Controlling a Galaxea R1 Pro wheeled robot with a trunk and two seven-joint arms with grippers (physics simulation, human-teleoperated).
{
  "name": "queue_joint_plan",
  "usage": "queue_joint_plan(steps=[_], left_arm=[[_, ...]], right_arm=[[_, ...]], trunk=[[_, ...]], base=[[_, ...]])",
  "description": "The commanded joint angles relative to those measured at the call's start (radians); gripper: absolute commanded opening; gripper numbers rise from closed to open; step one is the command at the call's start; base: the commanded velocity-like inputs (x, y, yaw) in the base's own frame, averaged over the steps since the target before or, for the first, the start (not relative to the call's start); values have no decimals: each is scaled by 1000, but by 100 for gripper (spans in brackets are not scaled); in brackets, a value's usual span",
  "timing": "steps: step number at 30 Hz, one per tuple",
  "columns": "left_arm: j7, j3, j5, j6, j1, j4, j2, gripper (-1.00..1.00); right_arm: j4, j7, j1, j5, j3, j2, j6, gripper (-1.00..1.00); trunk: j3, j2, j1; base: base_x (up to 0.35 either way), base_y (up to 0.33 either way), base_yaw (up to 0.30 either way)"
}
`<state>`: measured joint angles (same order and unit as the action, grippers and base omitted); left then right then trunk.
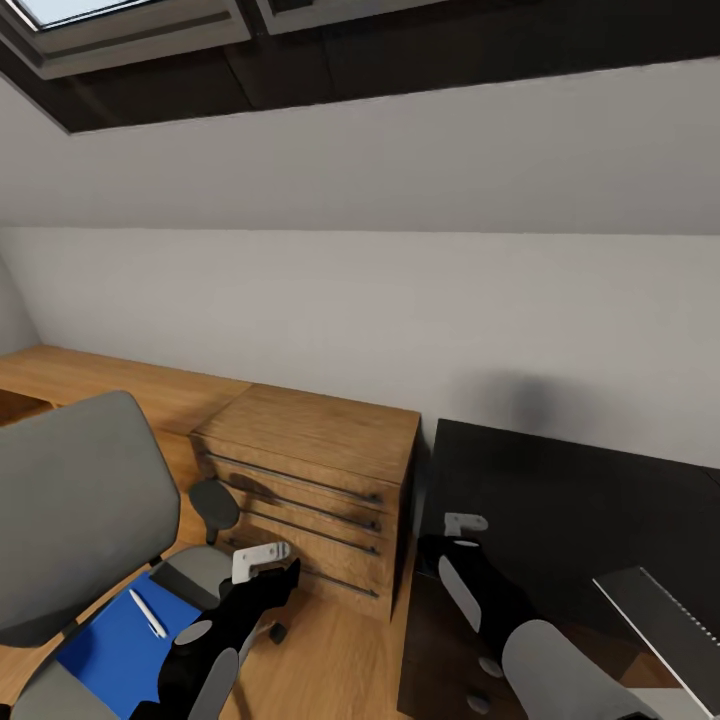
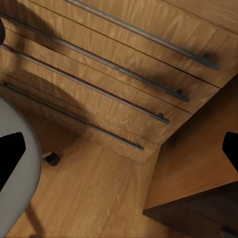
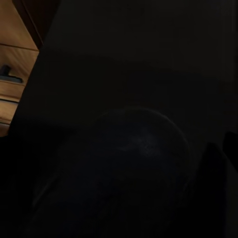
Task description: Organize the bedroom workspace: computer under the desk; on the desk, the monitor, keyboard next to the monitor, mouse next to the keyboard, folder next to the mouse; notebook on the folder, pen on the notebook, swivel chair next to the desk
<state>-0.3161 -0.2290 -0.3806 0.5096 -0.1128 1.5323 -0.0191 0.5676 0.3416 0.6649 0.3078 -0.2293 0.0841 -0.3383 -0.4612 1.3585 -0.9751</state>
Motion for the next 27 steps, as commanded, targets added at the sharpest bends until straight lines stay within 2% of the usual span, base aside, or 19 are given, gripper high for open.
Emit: queue_joint_plan(steps=[1, 9, 19, 27], left_arm=[[-9, -1, -11, 3, -1, 2, 0, 100], [-10, -1, -11, 3, -1, 2, 1, 100], [-9, 2, -12, 4, -1, -3, 3, 100], [-9, 2, -12, 4, -1, -4, 4, 100]], right_arm=[[-6, 9, 0, 10, -2, -1, -15, 100], [-6, 10, 0, 10, 15, 0, -29, 100], [-5, 10, 0, 11, 16, 0, -30, 100], [-6, 10, 0, 11, 16, 0, -30, 100]], trunk=[[-1, 1, 0], [-1, 1, 0], [-1, 1, 0], [-1, 1, 0]], base=[[0, 0, 0], [0, 0, 0], [-5, 0, 0], [-91, 0, 0]])
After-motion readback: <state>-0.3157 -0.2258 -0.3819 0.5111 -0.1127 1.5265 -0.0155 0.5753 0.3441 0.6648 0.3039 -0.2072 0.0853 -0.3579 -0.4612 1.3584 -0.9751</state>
